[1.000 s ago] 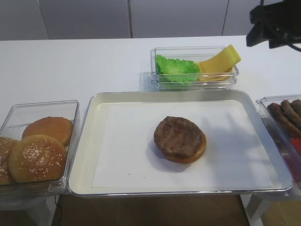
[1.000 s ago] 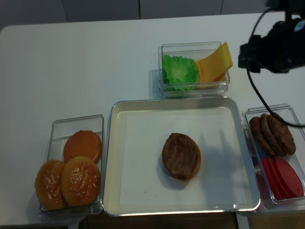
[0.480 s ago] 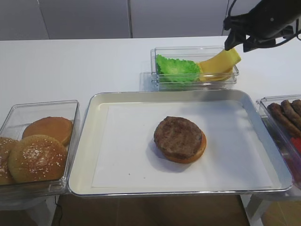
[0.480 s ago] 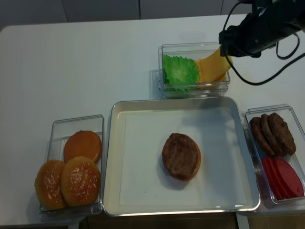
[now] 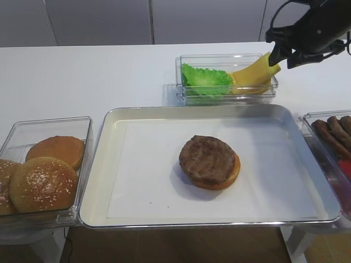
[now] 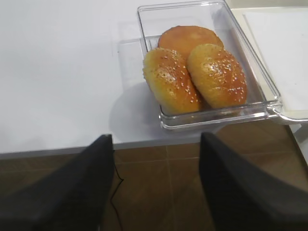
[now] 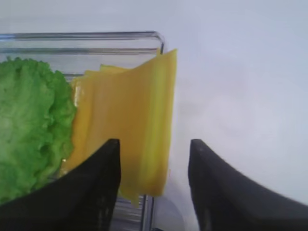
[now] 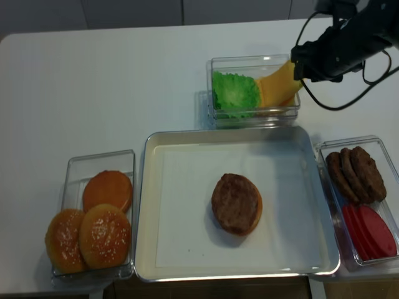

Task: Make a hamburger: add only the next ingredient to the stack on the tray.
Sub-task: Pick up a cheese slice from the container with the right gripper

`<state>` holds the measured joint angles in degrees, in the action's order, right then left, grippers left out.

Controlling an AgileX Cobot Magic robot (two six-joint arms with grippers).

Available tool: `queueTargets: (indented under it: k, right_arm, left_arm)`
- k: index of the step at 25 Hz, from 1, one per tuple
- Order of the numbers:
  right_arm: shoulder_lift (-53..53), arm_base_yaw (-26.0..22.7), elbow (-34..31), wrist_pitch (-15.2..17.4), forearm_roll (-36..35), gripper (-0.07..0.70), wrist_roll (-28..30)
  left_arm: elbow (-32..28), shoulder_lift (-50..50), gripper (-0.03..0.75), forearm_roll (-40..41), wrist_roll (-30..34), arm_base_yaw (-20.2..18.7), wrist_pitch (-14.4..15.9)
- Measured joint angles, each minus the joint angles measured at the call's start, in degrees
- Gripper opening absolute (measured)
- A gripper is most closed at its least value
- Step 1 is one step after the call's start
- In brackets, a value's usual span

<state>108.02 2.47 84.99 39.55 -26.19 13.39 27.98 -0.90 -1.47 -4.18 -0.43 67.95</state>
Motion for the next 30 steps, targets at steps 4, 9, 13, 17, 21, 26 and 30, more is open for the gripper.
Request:
queueTargets:
  k: [4, 9, 13, 17, 21, 26, 30]
  right_arm:
    - [0.62, -0.39, 0.0, 0.36, -1.6, 0.339, 0.35]
    - [1.15, -0.39, 0.0, 0.6, -4.97, 0.264, 2.61]
    - [1.15, -0.39, 0.0, 1.64, -5.29, 0.186, 2.87]
    - [1.15, -0.39, 0.0, 2.75, -5.43, 0.126, 2.99]
    - [1.15, -0.39, 0.0, 2.86, -5.56, 0.055, 2.99]
    - [1.15, -0.39, 0.0, 2.93, -5.75, 0.013, 3.08]
    - [1.15, -0.39, 0.0, 2.93, -5.97, 0.013, 5.24]
  left_arm:
    - [0.0, 0.0, 0.422, 0.0, 0.0, 0.0, 0.0]
    - [0.0, 0.0, 0.422, 0.0, 0.0, 0.0, 0.0]
    - [0.0, 0.0, 0.422, 0.0, 0.0, 0.0, 0.0]
    - [0.0, 0.0, 0.422, 0.0, 0.0, 0.0, 0.0]
    - [0.0, 0.0, 0.422, 0.0, 0.0, 0.0, 0.0]
    - [0.0, 0.0, 0.422, 0.0, 0.0, 0.0, 0.0]
    - [0.0, 0.0, 0.422, 0.0, 0.0, 0.0, 0.0]
